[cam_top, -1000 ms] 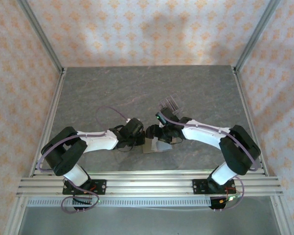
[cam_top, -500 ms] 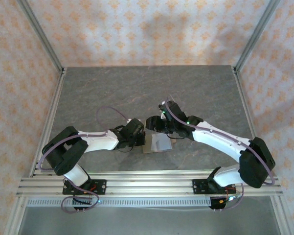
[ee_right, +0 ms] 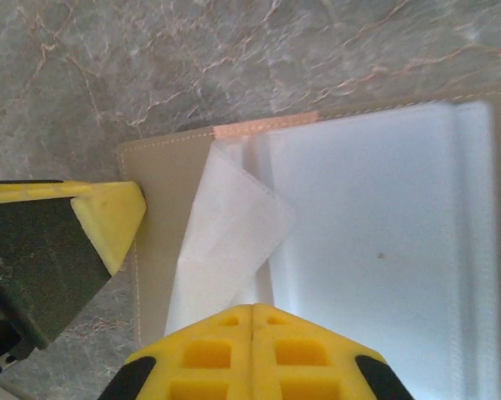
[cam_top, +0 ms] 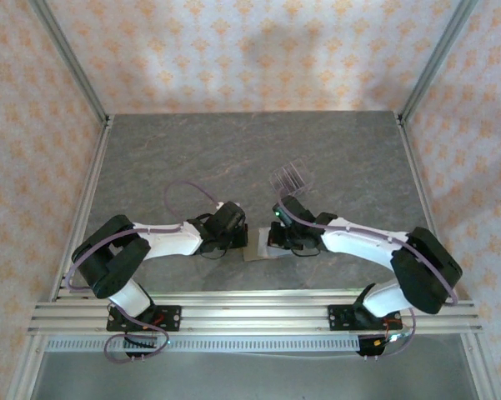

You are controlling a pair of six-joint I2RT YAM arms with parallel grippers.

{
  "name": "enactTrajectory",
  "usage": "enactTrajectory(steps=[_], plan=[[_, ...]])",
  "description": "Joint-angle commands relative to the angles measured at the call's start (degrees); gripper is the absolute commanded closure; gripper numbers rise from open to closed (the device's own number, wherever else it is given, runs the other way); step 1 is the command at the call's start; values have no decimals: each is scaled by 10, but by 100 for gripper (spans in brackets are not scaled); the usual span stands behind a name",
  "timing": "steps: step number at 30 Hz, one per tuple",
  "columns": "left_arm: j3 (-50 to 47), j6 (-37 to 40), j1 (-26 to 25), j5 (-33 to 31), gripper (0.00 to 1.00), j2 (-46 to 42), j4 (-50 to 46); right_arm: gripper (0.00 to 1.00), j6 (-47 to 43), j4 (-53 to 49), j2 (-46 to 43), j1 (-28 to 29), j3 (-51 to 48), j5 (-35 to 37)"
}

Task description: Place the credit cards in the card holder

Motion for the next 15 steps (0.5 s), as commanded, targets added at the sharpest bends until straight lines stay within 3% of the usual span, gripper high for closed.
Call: enactTrajectory(steps=[1, 11, 15], plan=[[-15, 11, -9, -3, 98, 31, -59, 100, 14, 33, 43, 15, 15, 0], [-15, 11, -9, 1, 98, 37, -53, 100, 15, 80, 61, 24, 52, -13], [-13, 7, -9, 3, 98, 35, -54, 89, 11, 81, 75, 24, 68, -16]])
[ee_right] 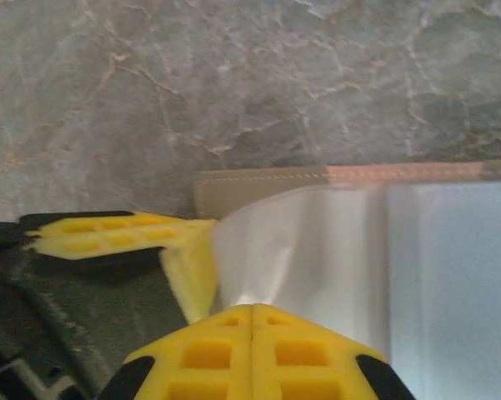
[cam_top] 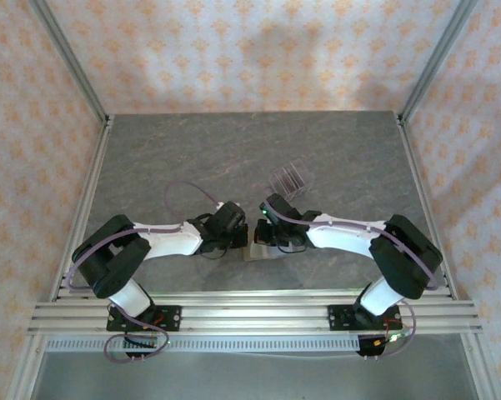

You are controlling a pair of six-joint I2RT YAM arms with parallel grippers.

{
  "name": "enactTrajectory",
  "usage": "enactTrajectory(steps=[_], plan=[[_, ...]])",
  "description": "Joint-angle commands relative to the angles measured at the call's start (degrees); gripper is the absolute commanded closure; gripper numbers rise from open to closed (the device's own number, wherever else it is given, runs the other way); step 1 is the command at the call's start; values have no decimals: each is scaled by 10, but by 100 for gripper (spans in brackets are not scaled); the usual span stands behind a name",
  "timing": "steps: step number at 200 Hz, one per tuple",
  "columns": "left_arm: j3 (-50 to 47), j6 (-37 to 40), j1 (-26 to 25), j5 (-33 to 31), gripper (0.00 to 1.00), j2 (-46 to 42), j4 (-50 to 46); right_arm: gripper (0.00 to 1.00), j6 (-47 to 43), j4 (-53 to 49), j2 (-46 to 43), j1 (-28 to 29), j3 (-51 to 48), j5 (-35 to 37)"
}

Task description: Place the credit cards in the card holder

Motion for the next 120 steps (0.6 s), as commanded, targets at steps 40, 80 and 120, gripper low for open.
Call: enactTrajectory(steps=[40, 80, 120], plan=[[-12, -15, -7, -42, 96, -22, -122, 76, -5, 12, 31, 4, 37, -10], [-5, -18, -4, -86, 85, -100, -210, 75, -9, 9, 47, 3, 45, -1], [-5, -1, -3, -59, 71, -146, -221, 74, -15, 8, 80, 3, 60, -6]])
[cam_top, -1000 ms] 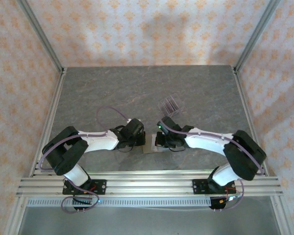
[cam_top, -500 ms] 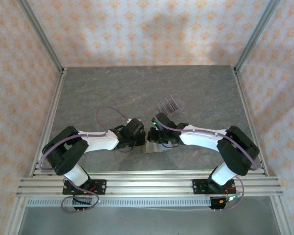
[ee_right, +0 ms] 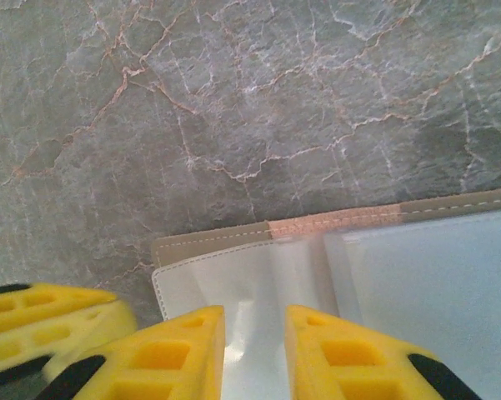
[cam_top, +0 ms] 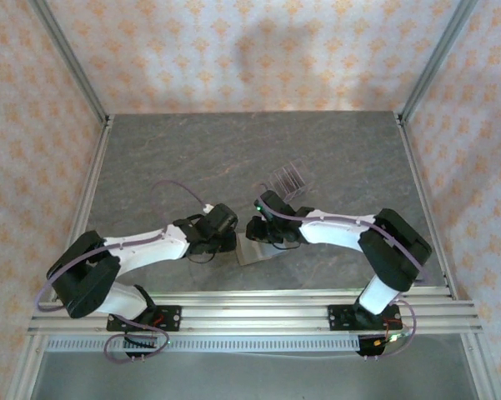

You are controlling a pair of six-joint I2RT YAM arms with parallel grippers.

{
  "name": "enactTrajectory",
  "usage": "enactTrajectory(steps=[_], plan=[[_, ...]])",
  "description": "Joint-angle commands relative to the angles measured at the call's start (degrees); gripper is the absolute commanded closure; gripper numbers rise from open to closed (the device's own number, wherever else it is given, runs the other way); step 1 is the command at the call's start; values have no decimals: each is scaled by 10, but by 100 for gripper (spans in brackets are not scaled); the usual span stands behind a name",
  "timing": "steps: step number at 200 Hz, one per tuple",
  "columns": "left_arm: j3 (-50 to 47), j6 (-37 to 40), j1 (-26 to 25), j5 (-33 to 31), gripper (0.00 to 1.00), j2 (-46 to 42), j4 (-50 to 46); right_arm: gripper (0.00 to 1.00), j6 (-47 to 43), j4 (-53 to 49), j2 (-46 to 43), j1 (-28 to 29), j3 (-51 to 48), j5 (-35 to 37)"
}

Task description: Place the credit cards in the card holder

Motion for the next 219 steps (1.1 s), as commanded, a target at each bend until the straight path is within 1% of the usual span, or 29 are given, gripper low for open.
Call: enactTrajectory(steps=[1, 25, 38, 57, 71, 100, 126, 148, 154, 170, 178, 191, 209, 219], plan=[[-4, 13, 0, -3, 71, -25, -43, 74, -11, -2, 29, 3, 24, 1], [0, 23, -4, 18, 63, -30, -30, 73, -11, -3, 40, 3, 22, 8], [6, 30, -7, 18, 61, -21, -28, 68, -14, -12, 41, 4, 23, 17], [17, 37, -9, 24, 60, 1, -20, 65, -19, -21, 40, 2, 27, 20], [25, 42, -10, 25, 61, 21, -18, 67, -20, -21, 31, -1, 27, 11], [39, 55, -13, 36, 62, 55, 1, 66, -24, -25, 6, -19, 30, -9], [43, 65, -15, 49, 61, 54, 6, 65, -51, -80, -18, -35, 57, -5], [39, 67, -16, 31, 61, 27, -12, 64, -81, -138, -40, -57, 83, 34], [40, 69, -16, 30, 60, 22, -18, 65, -91, -161, -47, -70, 95, 53], [44, 73, -16, 33, 59, 18, -25, 67, -109, -193, -55, -99, 117, 70], [49, 76, -15, 37, 58, 24, -26, 67, -119, -210, -56, -113, 132, 85], [64, 84, -16, 40, 58, 43, -34, 71, -137, -247, -50, -134, 165, 132], [81, 93, -16, 44, 58, 70, -39, 71, -155, -274, -36, -161, 201, 145], [87, 96, -16, 49, 58, 81, -37, 71, -166, -292, -23, -170, 225, 164]])
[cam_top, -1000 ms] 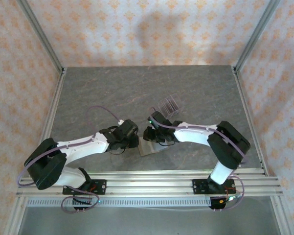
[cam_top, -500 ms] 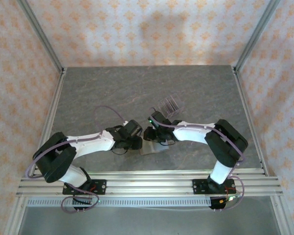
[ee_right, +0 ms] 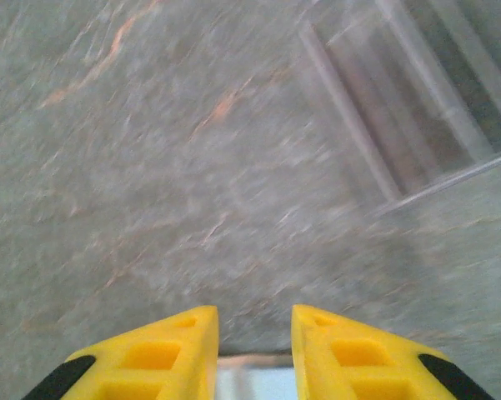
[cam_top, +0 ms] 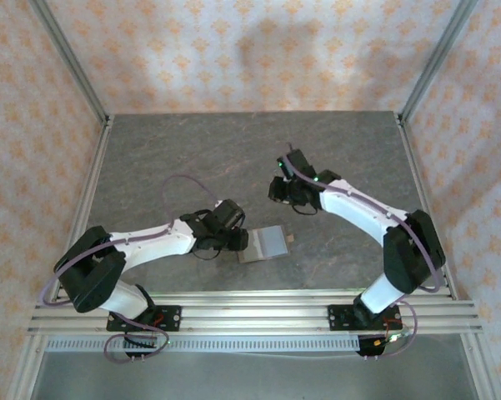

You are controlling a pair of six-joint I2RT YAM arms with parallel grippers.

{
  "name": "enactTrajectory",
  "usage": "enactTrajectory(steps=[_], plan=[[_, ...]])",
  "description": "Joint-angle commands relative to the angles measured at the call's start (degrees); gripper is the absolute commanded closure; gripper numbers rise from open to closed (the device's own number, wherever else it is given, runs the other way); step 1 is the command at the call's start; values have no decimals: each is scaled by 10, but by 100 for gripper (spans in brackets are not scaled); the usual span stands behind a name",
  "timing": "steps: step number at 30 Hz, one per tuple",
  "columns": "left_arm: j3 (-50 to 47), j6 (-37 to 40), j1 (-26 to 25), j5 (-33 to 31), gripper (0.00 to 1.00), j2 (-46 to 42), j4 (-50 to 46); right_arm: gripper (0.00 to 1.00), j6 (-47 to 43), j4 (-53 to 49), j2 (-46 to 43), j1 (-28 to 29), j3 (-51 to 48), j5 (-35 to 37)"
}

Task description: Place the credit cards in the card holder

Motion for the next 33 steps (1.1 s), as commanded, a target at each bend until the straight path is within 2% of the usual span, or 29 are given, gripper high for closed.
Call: enactTrajectory(steps=[1, 7, 13, 17, 22, 33], plan=[[27, 24, -3, 9, 58, 32, -21, 72, -50, -91, 21, -26, 62, 76], [28, 33, -3, 7, 61, 58, -27, 73, -88, -144, 95, -37, 160, 92], [21, 40, -3, 9, 65, 72, -24, 76, -105, -163, 171, -37, 227, 71], [11, 38, -3, 10, 67, 76, -14, 76, -120, -167, 210, -33, 251, 63], [1, 31, -3, 16, 69, 91, 4, 78, -137, -188, 255, -32, 291, 89], [4, 26, -3, 24, 69, 102, 15, 78, -153, -206, 297, -27, 323, 129]])
